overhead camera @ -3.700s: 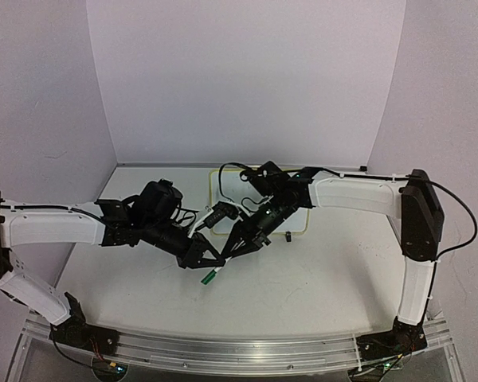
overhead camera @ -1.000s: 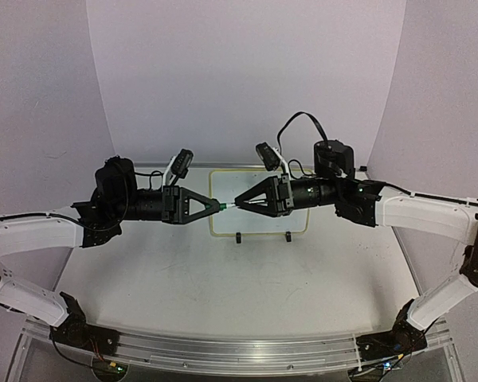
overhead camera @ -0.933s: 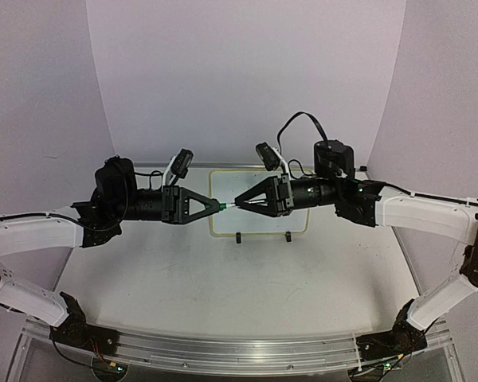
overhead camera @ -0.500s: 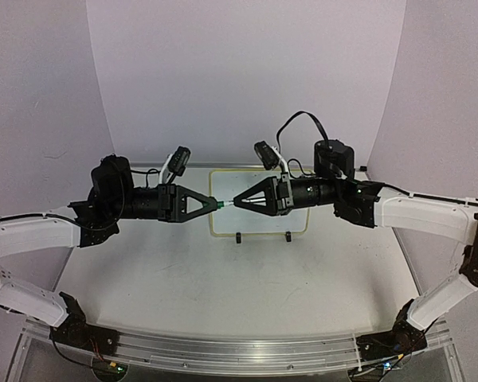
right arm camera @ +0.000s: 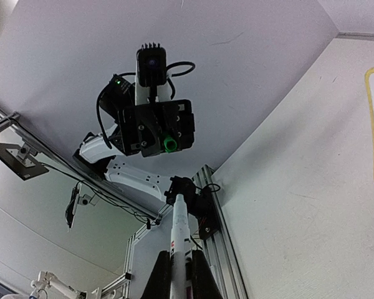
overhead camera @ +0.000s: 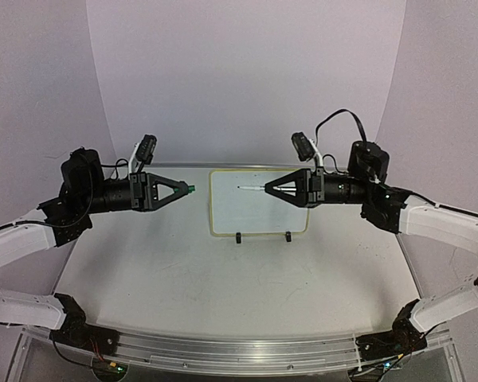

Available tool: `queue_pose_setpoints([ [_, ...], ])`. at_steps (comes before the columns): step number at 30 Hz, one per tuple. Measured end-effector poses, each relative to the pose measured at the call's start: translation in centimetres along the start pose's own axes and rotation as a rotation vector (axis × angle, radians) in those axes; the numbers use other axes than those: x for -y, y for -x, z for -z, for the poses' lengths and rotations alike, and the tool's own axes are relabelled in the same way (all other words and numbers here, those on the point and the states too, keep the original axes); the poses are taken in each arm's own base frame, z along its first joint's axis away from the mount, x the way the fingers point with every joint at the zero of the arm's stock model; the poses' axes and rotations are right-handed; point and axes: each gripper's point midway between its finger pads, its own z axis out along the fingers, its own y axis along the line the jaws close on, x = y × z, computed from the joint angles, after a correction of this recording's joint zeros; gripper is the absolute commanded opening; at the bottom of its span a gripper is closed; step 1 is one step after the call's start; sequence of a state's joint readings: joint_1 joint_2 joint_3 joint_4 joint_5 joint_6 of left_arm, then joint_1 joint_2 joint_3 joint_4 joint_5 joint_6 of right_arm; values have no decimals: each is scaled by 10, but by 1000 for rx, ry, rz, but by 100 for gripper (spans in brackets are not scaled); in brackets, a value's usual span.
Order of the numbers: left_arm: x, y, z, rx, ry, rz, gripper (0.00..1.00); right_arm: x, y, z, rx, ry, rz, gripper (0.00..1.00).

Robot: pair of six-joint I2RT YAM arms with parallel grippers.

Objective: Write a sentence on the whiteboard
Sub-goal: Open the pen cap from the whiteboard marker, then place the pen cap at the center of the board.

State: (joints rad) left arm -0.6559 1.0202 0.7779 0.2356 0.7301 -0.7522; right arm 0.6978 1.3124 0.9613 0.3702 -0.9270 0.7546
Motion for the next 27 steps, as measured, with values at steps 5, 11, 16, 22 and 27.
queue_pose_setpoints([
  [5,-11,-7,1,-26,54,0,0,-11,-2,9,-7,-8,38,0],
  [11,-85,-36,-5,-95,307,108,0,17,-14,14,-47,-176,14,0],
  [16,-145,-77,6,-167,527,215,0,33,-18,28,-31,-322,23,0],
  [22,-194,-130,21,-265,671,317,0,52,-21,37,-10,-430,21,0],
  [27,-216,-156,25,-326,727,369,4,57,-25,33,-19,-451,23,0],
])
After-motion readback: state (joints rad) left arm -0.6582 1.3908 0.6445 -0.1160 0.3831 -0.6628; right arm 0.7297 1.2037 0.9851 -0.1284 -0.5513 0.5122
